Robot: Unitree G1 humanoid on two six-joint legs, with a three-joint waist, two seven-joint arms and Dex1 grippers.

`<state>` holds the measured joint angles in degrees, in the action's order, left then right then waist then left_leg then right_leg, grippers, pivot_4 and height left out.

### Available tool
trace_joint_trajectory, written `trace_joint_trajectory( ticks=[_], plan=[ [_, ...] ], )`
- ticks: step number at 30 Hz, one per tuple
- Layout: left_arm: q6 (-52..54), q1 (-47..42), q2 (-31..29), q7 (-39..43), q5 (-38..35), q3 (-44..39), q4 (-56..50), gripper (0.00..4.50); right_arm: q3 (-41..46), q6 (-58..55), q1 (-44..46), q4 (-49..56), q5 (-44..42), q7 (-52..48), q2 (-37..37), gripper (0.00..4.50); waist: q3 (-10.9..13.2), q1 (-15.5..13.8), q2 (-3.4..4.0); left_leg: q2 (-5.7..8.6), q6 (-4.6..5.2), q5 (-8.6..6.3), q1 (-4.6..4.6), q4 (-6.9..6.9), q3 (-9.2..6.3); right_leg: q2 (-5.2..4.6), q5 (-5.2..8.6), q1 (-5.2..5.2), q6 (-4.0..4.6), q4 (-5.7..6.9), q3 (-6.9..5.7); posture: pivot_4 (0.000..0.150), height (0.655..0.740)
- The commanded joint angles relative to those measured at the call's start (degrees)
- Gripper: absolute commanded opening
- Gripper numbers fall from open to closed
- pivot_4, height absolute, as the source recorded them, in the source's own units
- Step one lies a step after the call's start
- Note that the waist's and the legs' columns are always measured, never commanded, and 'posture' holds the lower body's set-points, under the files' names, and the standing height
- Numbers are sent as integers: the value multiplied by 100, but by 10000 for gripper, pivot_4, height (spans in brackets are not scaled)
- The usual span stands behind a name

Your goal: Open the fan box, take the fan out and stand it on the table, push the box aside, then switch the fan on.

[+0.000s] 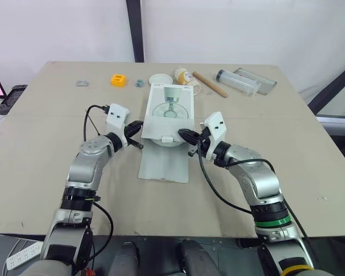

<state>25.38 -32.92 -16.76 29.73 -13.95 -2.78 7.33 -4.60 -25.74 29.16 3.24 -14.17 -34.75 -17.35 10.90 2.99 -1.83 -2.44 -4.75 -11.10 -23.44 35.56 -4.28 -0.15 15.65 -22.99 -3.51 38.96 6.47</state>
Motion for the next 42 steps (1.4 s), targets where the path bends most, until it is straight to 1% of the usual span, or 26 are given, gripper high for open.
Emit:
trace_joint_trajectory(
  ticks=[1, 5, 9, 12, 14, 16, 18, 21, 22, 24, 25, 28, 31, 34, 35, 36, 38, 41, 42],
  plan=[
    [139, 179, -209, 122, -365, -352, -692, 0, -25, 38, -49, 58, 31, 28, -5, 189, 0, -3, 0, 0, 0, 0, 0, 0, 0, 0, -2, 0, 3, 0, 0, 1500, 7400],
    [547, 357, -495, 268, -924, -767, -1239, 0, -49, 64, -29, 15, 37, 29, 16, 189, 0, 8, 0, -1, 0, 0, 0, 0, 0, 1, 7, 0, -11, 0, 0, 1500, 7400],
    [1380, 472, -787, 575, -1889, -1157, -1799, 0, -83, 100, 1, -49, 47, -1, 35, 189, 0, 10, 0, -1, 0, 0, -1, 1, 0, 0, 10, 0, -17, 0, 0, 1500, 7400],
    [2512, 502, -942, 541, -3084, -1535, -2260, 0, -102, 126, 19, -98, 55, -30, 40, 189, 0, 26, 0, -2, 0, 0, 0, 0, 0, 0, 11, 0, -19, 0, 0, 1500, 7400],
    [3260, 641, -1021, 423, -4033, -1745, -2603, 0, -108, 147, 34, -138, 61, -55, 37, 189, 0, 38, 0, -4, 0, 0, 0, 1, 0, 1, 11, 0, -19, 0, -1, 1500, 7400],
    [3793, 920, -969, 66, -4953, -1936, -2960, 0, -112, 163, 52, -177, 69, -81, 31, 189, 0, 43, 0, -4, 0, 0, 1, 1, 0, 0, 12, 1, -19, 0, -1, 1500, 7400],
    [3941, 1234, -788, -421, -5465, -2054, -3176, 0, -113, 176, 68, -210, 74, -104, 24, 189, 0, 61, -1, -5, 0, 0, 2, 0, 0, 0, 12, 1, -19, 0, -1, 1500, 7400],
    [3915, 1674, -443, -1216, -6012, -2001, -3363, 0, -115, 198, 89, -258, 86, -138, 11, 189, 0, 69, -1, -8, 0, 0, 3, 1, 0, 3, 11, 2, -17, 1, -1, 1500, 7400],
    [3908, 1817, -317, -1401, -6048, -1905, -3430, 0, -117, 205, 97, -273, 90, -148, 8, 189, -2, 73, -3, -8, 0, 0, 4, 1, 0, 3, 10, 2, -16, 0, -1, 1500, 7400],
    [3715, 2217, 130, -1951, -5923, -1666, -3584, 0, -129, 224, 127, -313, 110, -158, 15, 189, -2, 77, -6, -7, 0, 0, 8, 2, 0, 1, 10, 9, -16, 0, 0, 1500, 7400],
    [3646, 2363, 299, -2169, -5991, -1619, -3596, 0, -131, 225, 135, -318, 115, -160, 19, 189, -5, 83, -6, -7, 0, 0, 7, 3, -1, 3, 10, 9, -15, 0, -1, 1500, 7400],
    [3402, 2751, 656, -2521, -6039, -1488, -3600, 0, -137, 225, 151, -327, 124, -169, 25, 189, -7, 87, -12, -6, 0, 0, 10, 3, 2, 3, 8, 11, -13, -1, 3, 1500, 7400],
    [3128, 2897, 746, -2584, -5739, -1360, -3467, 8399, -154, 226, 150, -333, 124, -185, 10, 0, -8, 96, -13, -6, 0, 0, 12, 3, 2, 6, 7, 11, -11, -1, 3, 1500, 7400],
    [2899, 2899, 643, -2467, -5356, -1159, -3309, 19046, -165, 231, 146, -345, 132, -194, -1, 0, -9, 100, -14, -5, -1, 0, 13, 3, 2, 5, 7, 11, -11, -1, 3, 1500, 7400],
    [2799, 2879, 695, -2506, -5288, -1126, -3257, 21618, -162, 229, 144, -345, 130, -195, -10, 0, -9, 101, -15, -5, 0, 0, 13, 3, 2, 6, 7, 11, -10, -2, 3, 1500, 7400],
    [2726, 2862, 740, -2527, -5225, -1088, -3219, 25702, -160, 230, 143, -345, 129, -197, -18, 0, -9, 101, -14, -5, -1, 0, 13, 2, 2, 6, 8, 11, -10, -2, 3, 1500, 7400],
    [2655, 2841, 815, -2531, -5180, -990, -3154, 32494, -154, 228, 146, -347, 127, -195, -28, 0, -10, 101, -15, -5, -1, 0, 12, 2, 2, 5, 9, 11, -10, -3, 3, 1500, 7400],
    [2666, 2780, 787, -2427, -5158, -855, -3022, 42964, -156, 222, 143, -339, 130, -193, -38, 0, -10, 104, -15, -5, 0, 0, 12, 2, 2, 5, 8, 11, -10, -3, 3, 1500, 7400],
    [2668, 2723, 760, -2385, -5137, -824, -2941, 44654, -154, 219, 138, -332, 128, -194, -44, 0, -10, 104, -15, -4, 0, 0, 12, 2, 2, 5, 9, 11, -10, -3, 3, 1500, 7400]
  ],
)
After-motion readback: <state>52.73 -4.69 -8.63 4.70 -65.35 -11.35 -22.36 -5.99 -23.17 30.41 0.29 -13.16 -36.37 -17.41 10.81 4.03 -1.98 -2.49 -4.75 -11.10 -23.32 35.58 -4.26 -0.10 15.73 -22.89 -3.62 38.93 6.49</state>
